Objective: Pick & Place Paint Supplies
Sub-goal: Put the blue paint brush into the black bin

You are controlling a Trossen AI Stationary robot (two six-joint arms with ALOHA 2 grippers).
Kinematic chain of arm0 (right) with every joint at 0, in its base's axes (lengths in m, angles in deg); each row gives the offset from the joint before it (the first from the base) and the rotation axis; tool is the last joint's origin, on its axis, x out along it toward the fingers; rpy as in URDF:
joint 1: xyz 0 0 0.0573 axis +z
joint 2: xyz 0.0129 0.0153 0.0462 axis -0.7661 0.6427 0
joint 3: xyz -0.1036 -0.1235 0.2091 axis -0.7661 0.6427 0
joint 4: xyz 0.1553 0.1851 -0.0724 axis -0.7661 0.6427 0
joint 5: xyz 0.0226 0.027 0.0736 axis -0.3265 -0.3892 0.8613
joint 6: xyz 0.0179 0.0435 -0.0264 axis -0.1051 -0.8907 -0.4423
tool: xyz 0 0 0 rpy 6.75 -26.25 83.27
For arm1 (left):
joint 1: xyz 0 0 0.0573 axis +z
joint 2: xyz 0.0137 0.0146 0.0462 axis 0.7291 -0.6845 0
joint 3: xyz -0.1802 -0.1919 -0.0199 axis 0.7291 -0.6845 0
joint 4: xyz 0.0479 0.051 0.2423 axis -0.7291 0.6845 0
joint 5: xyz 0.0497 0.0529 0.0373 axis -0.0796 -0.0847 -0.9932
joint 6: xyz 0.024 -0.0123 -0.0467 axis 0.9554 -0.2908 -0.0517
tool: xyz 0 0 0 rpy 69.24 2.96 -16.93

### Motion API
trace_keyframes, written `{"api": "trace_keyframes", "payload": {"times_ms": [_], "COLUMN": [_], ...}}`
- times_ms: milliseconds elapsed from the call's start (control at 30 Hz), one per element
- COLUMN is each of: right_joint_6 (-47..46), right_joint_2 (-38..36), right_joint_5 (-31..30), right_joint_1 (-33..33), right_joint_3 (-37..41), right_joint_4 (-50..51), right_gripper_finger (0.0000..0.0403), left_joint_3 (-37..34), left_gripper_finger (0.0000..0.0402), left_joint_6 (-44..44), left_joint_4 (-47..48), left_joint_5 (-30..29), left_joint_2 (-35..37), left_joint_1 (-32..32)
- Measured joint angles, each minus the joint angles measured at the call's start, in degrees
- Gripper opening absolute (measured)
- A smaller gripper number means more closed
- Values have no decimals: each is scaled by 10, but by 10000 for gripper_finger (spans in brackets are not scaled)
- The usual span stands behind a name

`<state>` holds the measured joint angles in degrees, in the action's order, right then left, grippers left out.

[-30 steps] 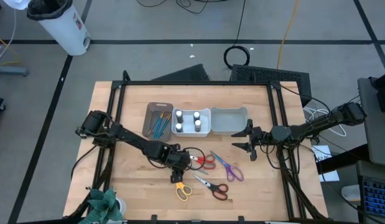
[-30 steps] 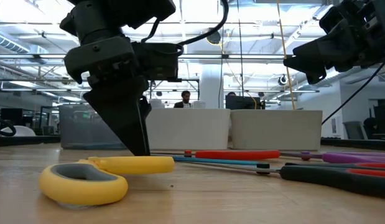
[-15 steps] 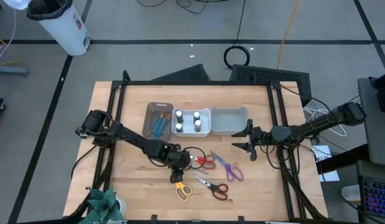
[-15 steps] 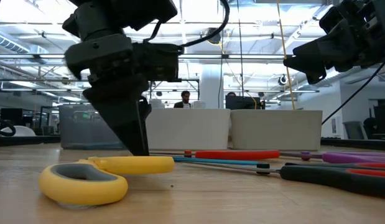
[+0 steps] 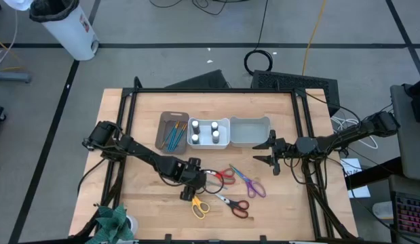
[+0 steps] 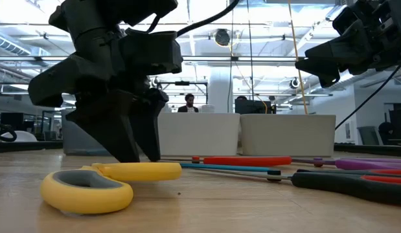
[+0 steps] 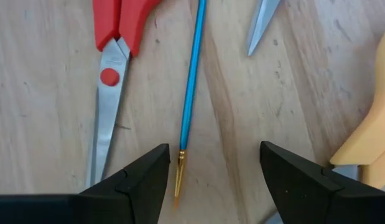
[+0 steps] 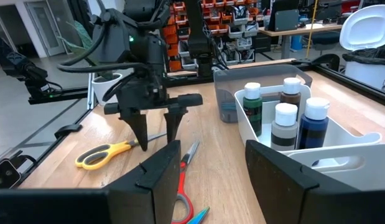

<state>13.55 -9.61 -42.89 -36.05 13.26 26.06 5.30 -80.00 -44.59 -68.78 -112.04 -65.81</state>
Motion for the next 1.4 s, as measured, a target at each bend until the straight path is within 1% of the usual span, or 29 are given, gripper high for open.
{"api": "trace_keyframes", "payload": {"times_ms": [167, 300, 500, 667, 1033, 1267, 1400], "right_joint_6": [0, 0, 0, 0, 0, 0, 0], "right_joint_2": [0, 0, 0, 0, 0, 0, 0], "right_joint_5": [0, 0, 0, 0, 0, 0, 0], "right_joint_1": [0, 0, 0, 0, 0, 0, 0], "right_joint_3": [0, 0, 0, 0, 0, 0, 0], "right_joint_4": [0, 0, 0, 0, 0, 0, 0], "right_gripper_finger": [171, 171, 171, 171, 171, 171, 171], "left_joint_3": [1, 0, 0, 0, 0, 0, -1], "left_gripper_finger": [255, 255, 255, 255, 255, 255, 255], "left_joint_6": [-12, -29, -15, -30, -31, -23, -10], "left_joint_4": [21, 25, 33, 45, 64, 80, 87], "left_joint_5": [-17, 0, -7, -7, -9, -2, 20], "left_joint_2": [1, 1, 1, 1, 1, 1, 2], "left_joint_1": [0, 5, 4, 8, 10, 14, 31]}}
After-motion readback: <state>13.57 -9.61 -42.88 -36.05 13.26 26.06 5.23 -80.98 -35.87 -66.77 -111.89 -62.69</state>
